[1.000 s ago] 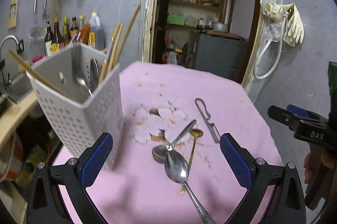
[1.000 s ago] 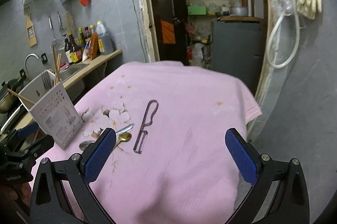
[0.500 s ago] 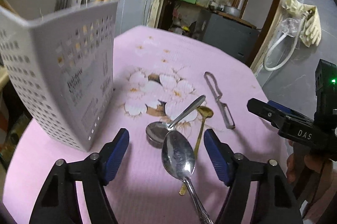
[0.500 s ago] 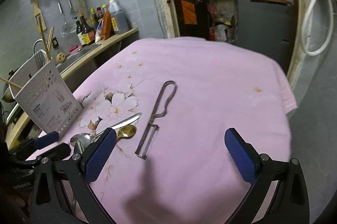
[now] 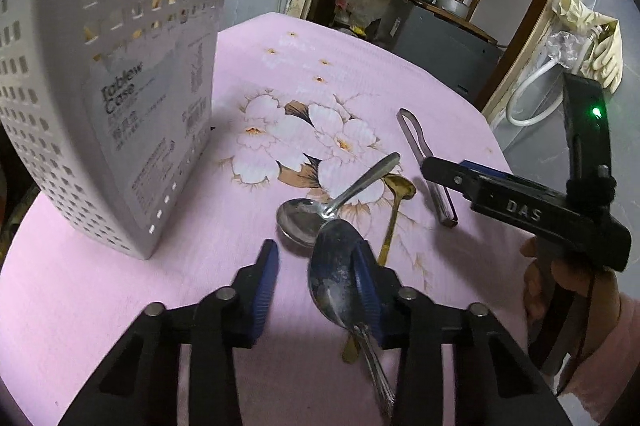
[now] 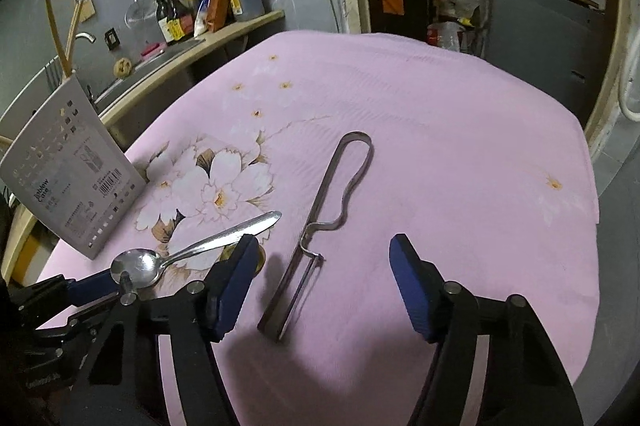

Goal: Organize utensils

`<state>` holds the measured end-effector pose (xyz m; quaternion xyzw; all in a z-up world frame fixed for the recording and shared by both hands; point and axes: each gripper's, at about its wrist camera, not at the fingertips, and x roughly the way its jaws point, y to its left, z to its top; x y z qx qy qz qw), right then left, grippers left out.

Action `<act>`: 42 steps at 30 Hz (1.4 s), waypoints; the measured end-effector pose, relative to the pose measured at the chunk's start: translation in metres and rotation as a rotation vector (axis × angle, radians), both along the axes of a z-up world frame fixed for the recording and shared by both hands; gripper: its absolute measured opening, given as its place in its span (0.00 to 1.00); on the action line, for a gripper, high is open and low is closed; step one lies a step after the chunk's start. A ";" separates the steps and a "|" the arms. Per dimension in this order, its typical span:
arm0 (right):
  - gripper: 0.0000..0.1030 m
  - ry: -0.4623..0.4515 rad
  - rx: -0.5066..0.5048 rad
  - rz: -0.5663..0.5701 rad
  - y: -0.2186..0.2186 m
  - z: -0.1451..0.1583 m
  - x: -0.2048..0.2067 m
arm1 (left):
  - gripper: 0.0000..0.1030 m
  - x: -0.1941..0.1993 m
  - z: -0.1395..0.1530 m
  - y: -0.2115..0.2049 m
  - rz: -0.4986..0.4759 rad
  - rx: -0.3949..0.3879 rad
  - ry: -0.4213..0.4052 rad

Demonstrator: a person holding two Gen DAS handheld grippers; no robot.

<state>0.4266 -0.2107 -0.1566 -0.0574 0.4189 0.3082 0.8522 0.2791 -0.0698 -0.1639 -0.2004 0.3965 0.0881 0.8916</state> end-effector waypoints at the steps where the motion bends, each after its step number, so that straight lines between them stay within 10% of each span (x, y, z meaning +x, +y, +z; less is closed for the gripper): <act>1: 0.57 0.003 -0.002 0.007 0.002 0.000 0.001 | 0.28 0.001 0.000 -0.001 -0.006 -0.004 0.003; 20: 0.21 0.060 -0.108 0.015 0.032 0.000 0.028 | 0.06 0.019 0.003 0.003 -0.022 -0.027 0.058; 42: 0.17 0.195 0.063 -0.057 -0.025 0.010 -0.016 | 0.02 0.003 0.025 0.004 -0.156 -0.086 0.080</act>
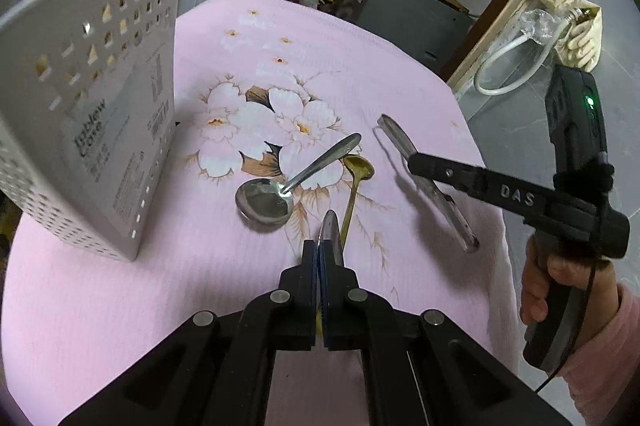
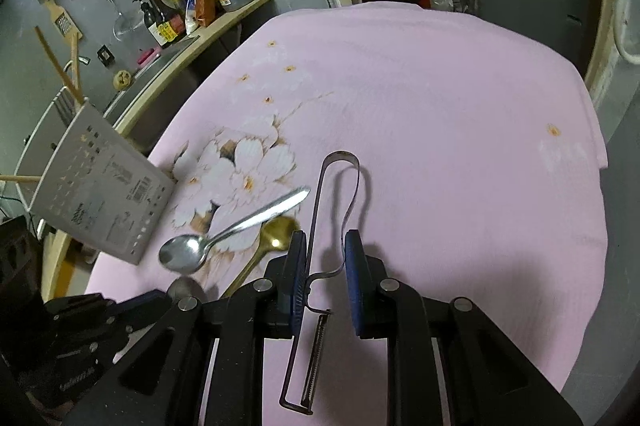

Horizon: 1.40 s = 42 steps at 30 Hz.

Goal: Organize utensils

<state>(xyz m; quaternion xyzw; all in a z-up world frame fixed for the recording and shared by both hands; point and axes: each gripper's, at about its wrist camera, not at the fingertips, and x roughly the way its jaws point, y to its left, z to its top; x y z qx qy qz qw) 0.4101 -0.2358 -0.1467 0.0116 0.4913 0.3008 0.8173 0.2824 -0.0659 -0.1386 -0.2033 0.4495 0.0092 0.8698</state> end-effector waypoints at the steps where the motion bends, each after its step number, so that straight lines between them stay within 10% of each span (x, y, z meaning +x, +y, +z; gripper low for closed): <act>1: 0.17 -0.006 0.006 -0.001 -0.003 0.001 -0.003 | 0.02 -0.002 0.002 0.000 -0.003 0.006 -0.006; 17: 0.16 -0.017 0.121 -0.095 -0.022 0.018 -0.047 | 0.02 -0.015 0.053 0.006 -0.052 0.096 -0.144; 42: 0.25 0.093 -0.185 -0.131 0.034 -0.018 -0.049 | 0.02 -0.044 0.045 0.031 -0.087 0.080 -0.113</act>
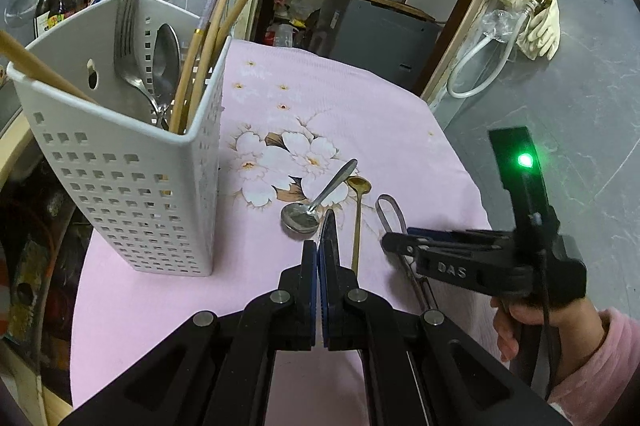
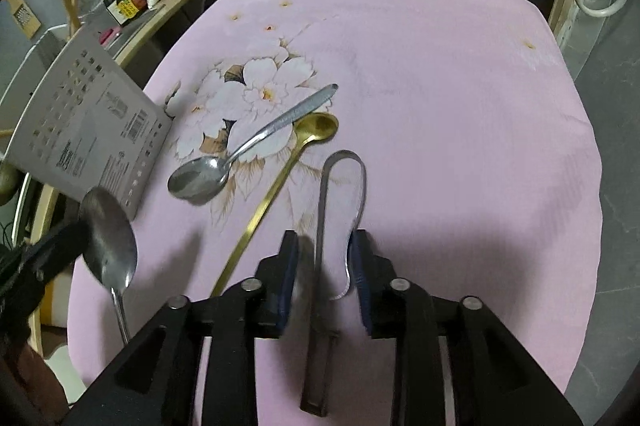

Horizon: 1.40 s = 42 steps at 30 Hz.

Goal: Organize utensils

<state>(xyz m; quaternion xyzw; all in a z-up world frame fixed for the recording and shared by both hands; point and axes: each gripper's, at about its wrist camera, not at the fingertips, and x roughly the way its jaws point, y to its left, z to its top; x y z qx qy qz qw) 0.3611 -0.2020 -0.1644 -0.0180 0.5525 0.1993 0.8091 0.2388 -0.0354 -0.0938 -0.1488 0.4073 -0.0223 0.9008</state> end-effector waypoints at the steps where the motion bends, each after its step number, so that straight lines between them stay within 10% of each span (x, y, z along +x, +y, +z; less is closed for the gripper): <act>1: 0.25 -0.004 -0.015 -0.001 0.003 0.000 0.000 | 0.02 -0.001 0.000 0.001 0.000 0.000 -0.003; 9: 0.16 -0.068 0.058 -0.055 -0.007 0.023 -0.013 | 0.02 -0.011 0.017 0.008 -0.030 0.006 -0.053; 26: 0.15 -0.538 0.362 -0.105 -0.017 0.191 -0.065 | 0.02 -0.019 0.143 0.043 -0.070 0.032 -0.328; 42: 0.15 -0.632 0.483 0.083 0.078 0.265 -0.077 | 0.02 -0.005 0.204 0.125 0.092 0.231 -0.524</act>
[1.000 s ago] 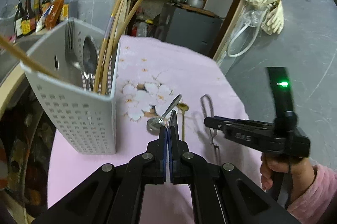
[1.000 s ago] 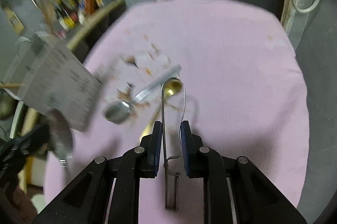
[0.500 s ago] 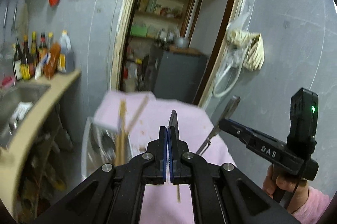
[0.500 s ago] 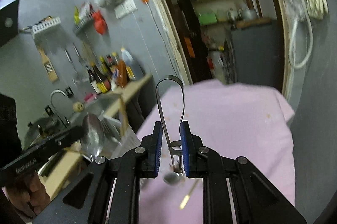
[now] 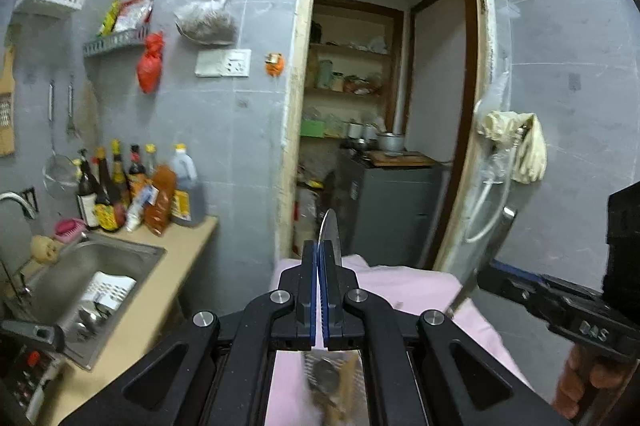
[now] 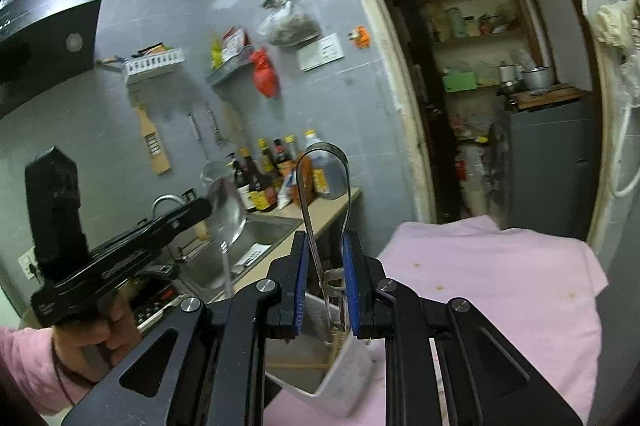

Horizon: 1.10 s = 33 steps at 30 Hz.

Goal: Organize utensils

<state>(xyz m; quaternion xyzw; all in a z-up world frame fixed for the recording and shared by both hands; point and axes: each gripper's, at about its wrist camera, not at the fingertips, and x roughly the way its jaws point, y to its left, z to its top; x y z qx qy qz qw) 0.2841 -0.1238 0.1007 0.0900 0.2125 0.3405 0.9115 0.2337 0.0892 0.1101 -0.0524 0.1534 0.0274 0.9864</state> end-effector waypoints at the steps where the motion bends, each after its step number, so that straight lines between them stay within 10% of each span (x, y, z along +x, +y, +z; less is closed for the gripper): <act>1: 0.15 0.008 -0.007 0.010 0.005 -0.004 0.000 | 0.02 0.002 0.000 0.003 0.004 0.001 -0.002; 22: 0.15 0.227 -0.172 0.071 0.046 -0.111 0.018 | 0.02 0.026 -0.075 -0.005 0.041 0.129 -0.001; 33: 0.20 0.236 -0.165 0.065 0.034 -0.108 0.012 | 0.04 0.025 -0.090 0.019 -0.058 -0.131 0.149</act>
